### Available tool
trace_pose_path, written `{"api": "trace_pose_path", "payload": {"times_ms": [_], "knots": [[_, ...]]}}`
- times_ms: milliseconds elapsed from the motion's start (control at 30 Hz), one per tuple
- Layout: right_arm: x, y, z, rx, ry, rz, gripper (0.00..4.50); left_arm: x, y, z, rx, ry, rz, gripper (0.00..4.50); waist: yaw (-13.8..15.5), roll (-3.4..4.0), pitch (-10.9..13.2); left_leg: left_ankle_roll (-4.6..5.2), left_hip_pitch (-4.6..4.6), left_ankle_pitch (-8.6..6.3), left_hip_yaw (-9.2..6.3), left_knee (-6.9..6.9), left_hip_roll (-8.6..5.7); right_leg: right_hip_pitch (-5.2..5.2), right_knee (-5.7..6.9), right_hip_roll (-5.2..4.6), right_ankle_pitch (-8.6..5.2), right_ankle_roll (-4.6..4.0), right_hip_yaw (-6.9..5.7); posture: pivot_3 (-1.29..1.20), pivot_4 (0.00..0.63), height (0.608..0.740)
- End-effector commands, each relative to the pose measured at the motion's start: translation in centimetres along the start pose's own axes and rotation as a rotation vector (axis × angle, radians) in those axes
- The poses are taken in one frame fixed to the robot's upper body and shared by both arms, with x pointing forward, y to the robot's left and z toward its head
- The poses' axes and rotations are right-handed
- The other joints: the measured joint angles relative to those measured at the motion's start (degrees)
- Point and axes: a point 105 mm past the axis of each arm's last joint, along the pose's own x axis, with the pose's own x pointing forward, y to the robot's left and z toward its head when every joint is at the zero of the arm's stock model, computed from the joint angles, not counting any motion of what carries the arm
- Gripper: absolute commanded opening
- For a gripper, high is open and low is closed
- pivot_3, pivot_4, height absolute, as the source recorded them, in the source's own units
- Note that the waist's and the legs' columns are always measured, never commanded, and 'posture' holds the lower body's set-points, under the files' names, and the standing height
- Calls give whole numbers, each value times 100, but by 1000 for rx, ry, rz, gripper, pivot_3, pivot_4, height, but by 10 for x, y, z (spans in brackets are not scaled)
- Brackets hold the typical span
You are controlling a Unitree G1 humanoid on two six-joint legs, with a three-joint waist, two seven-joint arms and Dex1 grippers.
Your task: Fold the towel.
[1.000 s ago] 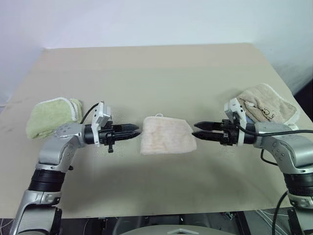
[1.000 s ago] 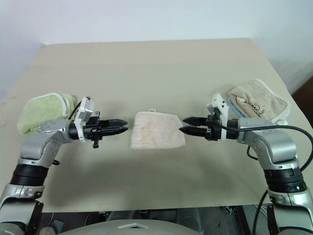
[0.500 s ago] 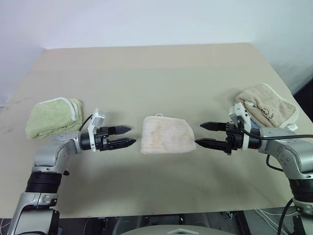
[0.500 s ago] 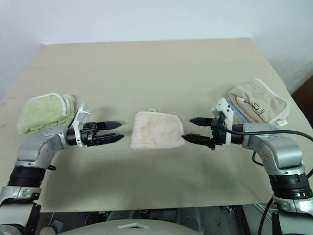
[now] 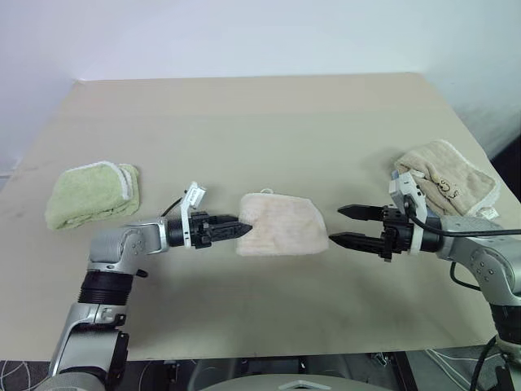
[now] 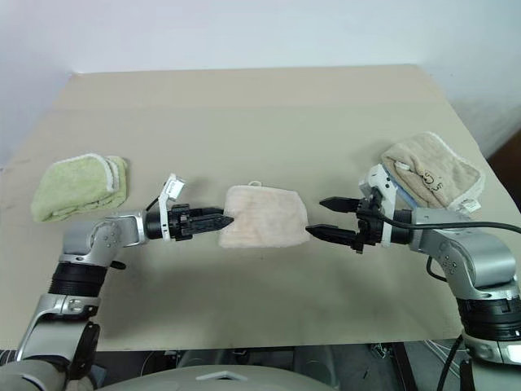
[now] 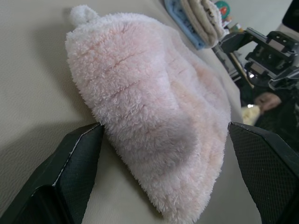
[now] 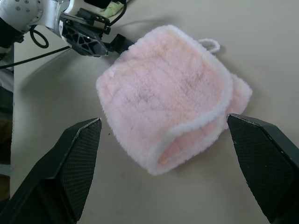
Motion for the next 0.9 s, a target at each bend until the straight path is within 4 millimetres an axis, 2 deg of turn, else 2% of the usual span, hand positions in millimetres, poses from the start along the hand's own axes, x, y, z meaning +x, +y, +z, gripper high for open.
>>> {"api": "trace_pose_path", "payload": {"times_ms": [33, 533, 700, 900], "knots": [[-5, 6, 13, -51, -29, 3, 4500, 11, -3, -9, -24, 45, -3, 4471, 3, 2, -1, 0, 1, 0, 0, -1, 1, 2, -9, 1, 0, 0, 0, 0, 150, 728], [0, 10, 15, -50, -55, 0, 4500, 58, -23, -12, -247, 122, -47, 4471, 297, 4, -5, 4, 9, -1, -14, 5, -10, 29, -50, 0, 0, 1, -11, 0, 150, 728], [2, 11, 15, -48, -56, 2, 4500, 66, -31, -6, -283, 116, -81, 4471, 289, 4, -5, 9, 7, -4, -15, 2, -13, 25, -51, 1, 1, 3, -14, 0, 150, 728], [2, 11, 13, -42, -53, 0, 4500, 68, -31, -5, -267, 113, -75, 4471, 289, 4, -5, 9, 7, -4, -15, 2, -14, 26, -52, 1, 1, 3, -15, 0, 150, 728]]}}
